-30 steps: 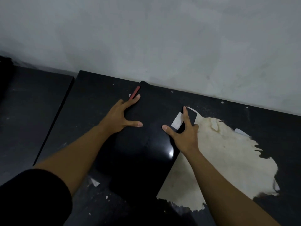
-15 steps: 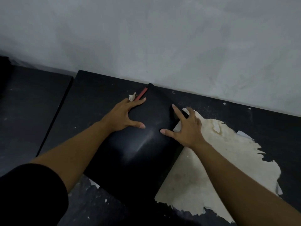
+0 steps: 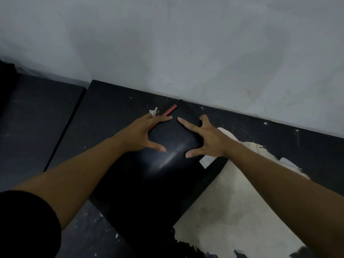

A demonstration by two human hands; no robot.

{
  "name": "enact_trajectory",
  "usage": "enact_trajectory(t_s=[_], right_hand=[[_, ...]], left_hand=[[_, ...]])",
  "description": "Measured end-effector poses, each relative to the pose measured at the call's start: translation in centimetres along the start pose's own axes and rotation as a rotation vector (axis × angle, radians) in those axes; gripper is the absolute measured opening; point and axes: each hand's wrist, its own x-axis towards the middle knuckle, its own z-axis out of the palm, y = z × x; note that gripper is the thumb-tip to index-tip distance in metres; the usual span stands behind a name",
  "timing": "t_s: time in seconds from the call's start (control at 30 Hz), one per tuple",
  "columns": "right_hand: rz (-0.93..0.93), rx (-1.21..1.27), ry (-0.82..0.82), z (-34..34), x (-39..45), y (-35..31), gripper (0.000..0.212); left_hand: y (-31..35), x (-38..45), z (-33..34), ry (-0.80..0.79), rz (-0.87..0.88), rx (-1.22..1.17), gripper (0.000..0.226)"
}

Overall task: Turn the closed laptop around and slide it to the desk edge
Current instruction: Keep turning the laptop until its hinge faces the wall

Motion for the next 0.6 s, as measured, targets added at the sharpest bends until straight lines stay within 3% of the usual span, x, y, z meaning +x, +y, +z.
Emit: enact_trajectory(t_s=[0.2,0.6], right_hand=[[0.062,0.018,0.129,2.3,-1.0,1.2,0.118],[0.131,0.050,0.282,2.7,-4.3,1.3,0.106]], left_hand=[[0.3,0.7,0.7,-0.029,-0.011,-0.038,0.112],[1.0,-6.0,4.9,0.337,-0.230,-0.048,0.108]])
